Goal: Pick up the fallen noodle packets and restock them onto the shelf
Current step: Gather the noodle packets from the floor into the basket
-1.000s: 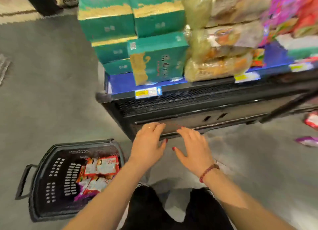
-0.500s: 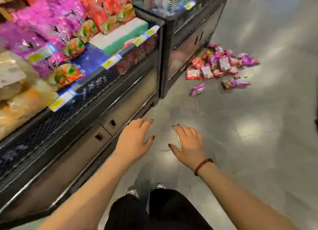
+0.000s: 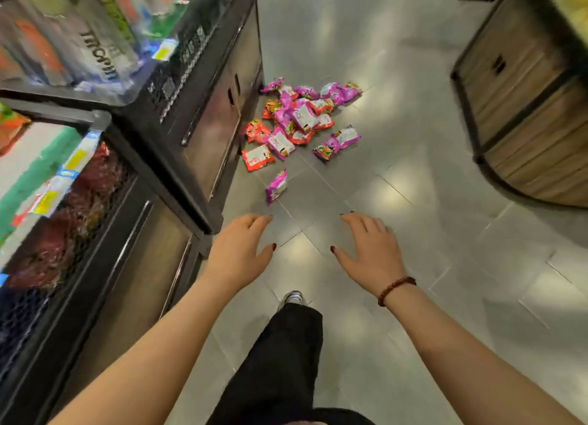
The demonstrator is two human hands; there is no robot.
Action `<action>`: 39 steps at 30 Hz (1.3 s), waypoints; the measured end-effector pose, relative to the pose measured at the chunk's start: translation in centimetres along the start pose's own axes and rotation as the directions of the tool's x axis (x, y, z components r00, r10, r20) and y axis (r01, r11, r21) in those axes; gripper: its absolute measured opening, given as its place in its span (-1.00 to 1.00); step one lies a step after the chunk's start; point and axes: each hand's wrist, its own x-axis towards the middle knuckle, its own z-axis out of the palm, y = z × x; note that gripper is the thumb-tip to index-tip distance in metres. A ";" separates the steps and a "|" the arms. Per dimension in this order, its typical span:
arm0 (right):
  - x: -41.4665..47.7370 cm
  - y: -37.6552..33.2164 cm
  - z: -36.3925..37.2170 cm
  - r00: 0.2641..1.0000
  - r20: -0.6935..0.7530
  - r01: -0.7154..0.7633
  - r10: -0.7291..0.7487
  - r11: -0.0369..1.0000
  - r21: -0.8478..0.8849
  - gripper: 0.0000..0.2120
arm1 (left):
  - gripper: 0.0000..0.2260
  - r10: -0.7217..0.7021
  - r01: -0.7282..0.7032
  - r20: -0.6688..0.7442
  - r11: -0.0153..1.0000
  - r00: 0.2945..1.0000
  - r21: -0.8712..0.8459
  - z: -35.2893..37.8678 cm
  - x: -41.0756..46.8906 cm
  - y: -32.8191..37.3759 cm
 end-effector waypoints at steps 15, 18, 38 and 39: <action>27.0 9.1 -3.4 0.981 0.100 -0.170 0.165 0.984 0.045 -0.43 | -0.51 -0.002 0.009 0.126 0.998 0.992 -0.060 -0.6 31.4 -2.9; 33.4 12.0 -3.9 0.982 0.098 -0.168 0.161 0.984 0.063 -0.44 | -0.54 -0.022 0.030 0.099 0.996 0.995 -0.080 0.0 37.5 -3.0; 74.4 25.2 -7.7 0.971 0.152 -0.203 0.186 0.973 0.108 -0.48 | -0.51 -0.124 0.137 0.120 0.985 0.985 -0.107 2.9 80.1 -6.4; 76.4 25.7 -7.5 0.967 0.156 -0.221 0.201 0.967 0.125 -0.50 | -0.51 -0.126 0.140 0.122 0.984 0.985 -0.112 3.2 82.3 -6.9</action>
